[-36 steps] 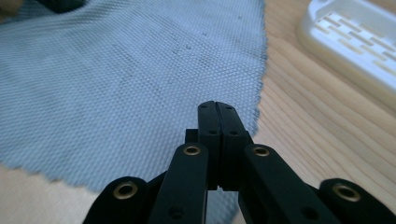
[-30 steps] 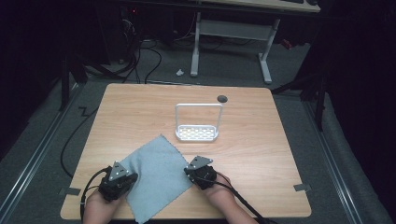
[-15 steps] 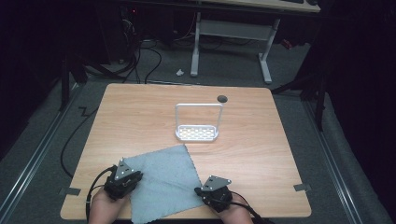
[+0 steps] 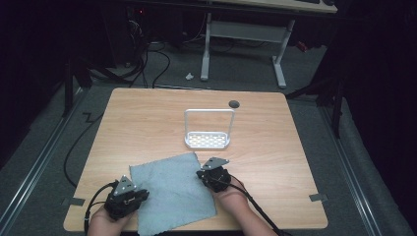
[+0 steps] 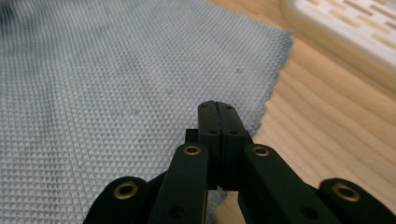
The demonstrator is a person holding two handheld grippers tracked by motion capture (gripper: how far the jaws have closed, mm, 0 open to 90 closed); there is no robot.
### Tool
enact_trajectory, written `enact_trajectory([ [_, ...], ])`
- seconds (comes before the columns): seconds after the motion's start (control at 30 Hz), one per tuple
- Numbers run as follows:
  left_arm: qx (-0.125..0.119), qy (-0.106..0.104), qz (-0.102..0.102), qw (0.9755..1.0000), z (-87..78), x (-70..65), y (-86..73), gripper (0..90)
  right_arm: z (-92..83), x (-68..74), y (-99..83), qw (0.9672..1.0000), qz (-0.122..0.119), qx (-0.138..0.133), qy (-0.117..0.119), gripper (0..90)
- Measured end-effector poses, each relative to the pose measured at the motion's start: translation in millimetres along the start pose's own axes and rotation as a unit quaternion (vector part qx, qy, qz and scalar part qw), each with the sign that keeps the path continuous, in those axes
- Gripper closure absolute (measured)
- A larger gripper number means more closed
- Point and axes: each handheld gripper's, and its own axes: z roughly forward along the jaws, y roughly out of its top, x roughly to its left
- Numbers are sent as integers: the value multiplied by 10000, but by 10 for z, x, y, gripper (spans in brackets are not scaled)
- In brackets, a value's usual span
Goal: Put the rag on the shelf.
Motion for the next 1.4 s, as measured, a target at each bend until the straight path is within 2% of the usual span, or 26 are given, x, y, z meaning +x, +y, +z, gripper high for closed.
enact_trajectory([
  [0.03, 6, 12, 28, 10000, 13, 0, -10, 815, 7, 16, -14, 10000, -64, -34, -30, 900],
  [0.1, -30, -10, -56, 10000, 27, 6, -3, 821, -15, 33, -33, 9999, -98, -18, -55, 900],
  [0.2, -93, -3, -21, 10000, 71, -3, 25, 827, -99, 46, -96, 9998, -155, 53, -122, 900],
  [0.4, -172, -127, 69, 9997, 184, -80, 107, 825, -236, -2, -227, 9997, -116, 73, -188, 900],
  [0.5, -202, -292, 207, 9992, 264, -161, 166, 824, -340, -55, -330, 9996, -56, 77, -264, 900],
  [0.57, -193, -336, 307, 9988, 308, -215, 204, 825, -450, -107, -432, 9994, 7, 104, -340, 900],
  [0.7, -211, -431, 468, 9977, 416, -335, 295, 825, -559, -156, -532, 9990, 62, 137, -412, 900],
  [0.77, -220, -419, 569, 9973, 457, -386, 330, 825, -667, -199, -634, 9986, 86, 158, -502, 900],
  [0.87, -240, -407, 684, 9965, 517, -439, 380, 825, -739, -245, -721, 9982, 175, 94, -562, 900],
  [0.97, -303, -512, 548, 9967, 567, -422, 414, 825, -767, -275, -766, 9979, 290, 25, -582, 900],
  [1.1, -360, -552, 483, 9967, 599, -424, 428, 826, -797, -342, -809, 9969, 459, -23, -644, 900],
  [1.23, -387, -555, 447, 9967, 625, -450, 445, 824, -817, -386, -834, 9960, 513, -38, -725, 900],
  [1.3, -397, -504, 518, 9966, 624, -466, 441, 823, -820, -395, -844, 9958, 546, -73, -727, 900],
  [1.4, -411, -470, 515, 9967, 625, -475, 438, 823, -818, -379, -841, 9957, 497, -52, -782, 900],
])
